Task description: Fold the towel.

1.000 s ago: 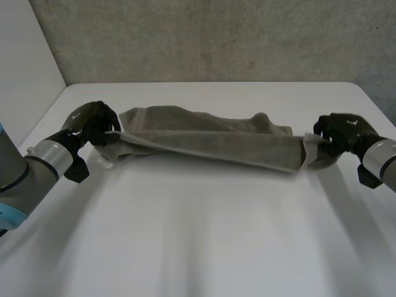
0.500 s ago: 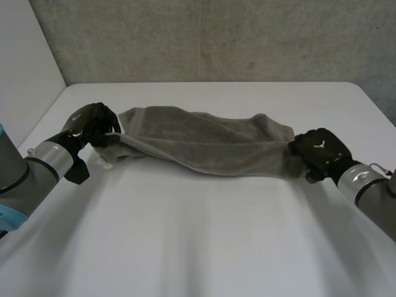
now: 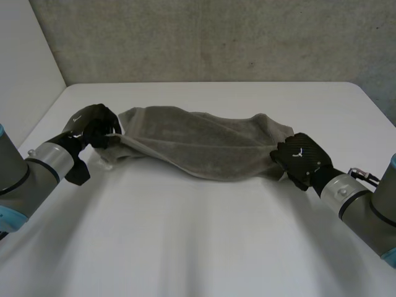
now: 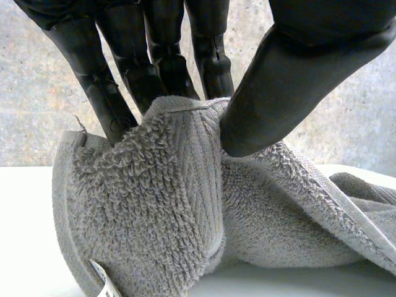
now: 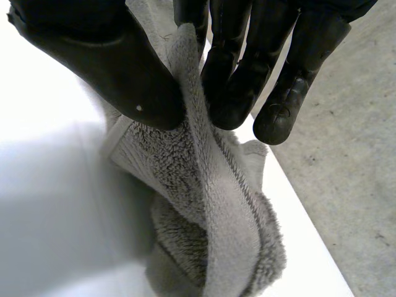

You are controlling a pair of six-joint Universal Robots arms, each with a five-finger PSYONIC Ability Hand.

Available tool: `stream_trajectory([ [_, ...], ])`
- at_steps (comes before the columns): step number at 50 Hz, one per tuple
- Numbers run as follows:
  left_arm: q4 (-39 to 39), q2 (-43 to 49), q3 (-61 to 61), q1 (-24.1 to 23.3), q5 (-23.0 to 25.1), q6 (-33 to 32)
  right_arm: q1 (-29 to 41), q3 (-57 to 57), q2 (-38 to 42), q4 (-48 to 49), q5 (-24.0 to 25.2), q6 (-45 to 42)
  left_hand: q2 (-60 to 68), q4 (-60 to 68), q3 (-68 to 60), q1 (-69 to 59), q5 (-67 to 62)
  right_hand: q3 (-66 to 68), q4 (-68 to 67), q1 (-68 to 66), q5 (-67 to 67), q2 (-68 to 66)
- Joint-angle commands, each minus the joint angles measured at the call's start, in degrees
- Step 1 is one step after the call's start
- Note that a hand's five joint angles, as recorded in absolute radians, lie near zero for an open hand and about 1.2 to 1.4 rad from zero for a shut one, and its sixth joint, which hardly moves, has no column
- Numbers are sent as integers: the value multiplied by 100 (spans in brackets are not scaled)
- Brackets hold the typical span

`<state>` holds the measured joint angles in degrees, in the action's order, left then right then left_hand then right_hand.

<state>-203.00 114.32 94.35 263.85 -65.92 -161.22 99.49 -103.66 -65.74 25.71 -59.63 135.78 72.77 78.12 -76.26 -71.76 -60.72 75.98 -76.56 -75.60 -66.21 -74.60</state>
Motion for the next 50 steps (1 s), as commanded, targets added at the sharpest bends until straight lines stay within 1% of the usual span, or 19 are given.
stream_trajectory([
  [1, 6, -112, -57, 0, 9, -15, 80, 274, -648, -311, -102, 447, 723, 188, -374, -824, -928, 402, -344, -440, -379, -540],
  [2, 14, -181, -100, 0, 9, -24, 80, 276, -650, -312, -102, 449, 723, 188, -374, -824, -928, 402, -344, -440, -379, -540],
  [4, 32, -270, -127, 0, 9, -24, 54, 608, -1018, -635, -145, 1166, 723, 188, -374, -824, -928, 402, -344, -440, -379, -540],
  [5, 49, -392, -162, 9, 1, -24, 53, 610, -1019, -637, -146, 1170, 723, 188, -374, -824, -928, 402, -344, -440, -379, -540],
  [7, 58, -506, -197, 9, 1, -32, 27, 1021, -1247, -1066, -207, 2114, 723, 188, -374, -824, -928, 402, -344, -440, -379, -540],
  [10, 102, -761, -241, 26, 18, -59, -8, 1243, -1345, -1305, -207, 2585, 723, 188, -374, -824, -928, 402, -344, -440, -379, -540],
  [14, 304, -1235, -285, 149, 158, -59, -455, 1786, -1713, -2234, -181, 3410, 723, 188, -374, -824, -928, 402, -344, -440, -379, -540],
  [20, 839, -1886, -460, 369, 352, -59, -579, 2200, -2266, -2868, -154, 3551, 723, 188, -374, -824, -928, 402, -344, -440, -379, -540],
  [25, 1314, -2290, -794, 378, 405, -41, -606, 2621, -2750, -2975, -242, 3814, 723, 188, -374, -824, -928, 402, -344, -440, -379, -540],
  [32, 1719, -2406, -1277, 430, 414, -41, -957, 3290, -2760, -3204, -102, 4097, 723, 188, -374, -824, -928, 402, -344, -440, -379, -540],
  [35, 1781, -2309, -1463, 483, 405, -41, -1089, 3519, -2408, -3344, -58, 4062, 723, 188, -374, -824, -928, 402, -344, -440, -379, -540],
  [37, 1781, -2169, -1560, 545, 405, -50, -1063, 3799, -1796, -3432, -49, 3957, 723, 188, -374, -824, -928, 402, -344, -440, -379, -540],
  [39, 1798, -1565, -1857, 650, 414, -59, -1036, 3958, -1494, -3520, -67, 3851, 723, 188, -374, -824, -928, 402, -344, -440, -379, -540],
  [41, 1816, -1292, -2041, 650, 414, -59, -958, 4256, -961, -3765, -67, 3519, 723, 188, -374, -824, -928, 402, -344, -440, -379, -540],
  [42, 1816, -1290, -2043, 650, 414, -59, -957, 4257, -958, -3766, -67, 3517, 723, 188, -374, -824, -928, 402, -344, -440, -379, -540],
  [44, 1825, -582, -2445, 598, 414, -68, -704, 4616, -425, -3941, -172, 3149, 723, 188, -374, -824, -928, 402, -344, -440, -379, -540],
  [45, 1825, -578, -2447, 598, 414, -68, -702, 4618, -422, -3942, -172, 3147, 723, 188, -374, -824, -928, 402, -344, -440, -379, -540],
  [47, 1825, 87, -2937, 536, 414, -76, -187, 5177, 287, -4056, -259, 2937, 723, 188, -374, -824, -928, 402, -344, -440, -379, -540],
  [50, 1825, 398, -3186, 510, 414, -76, 9, 5435, 580, -4100, -374, 2875, 723, 188, -374, -824, -928, 402, -344, -440, -379, -540],
])
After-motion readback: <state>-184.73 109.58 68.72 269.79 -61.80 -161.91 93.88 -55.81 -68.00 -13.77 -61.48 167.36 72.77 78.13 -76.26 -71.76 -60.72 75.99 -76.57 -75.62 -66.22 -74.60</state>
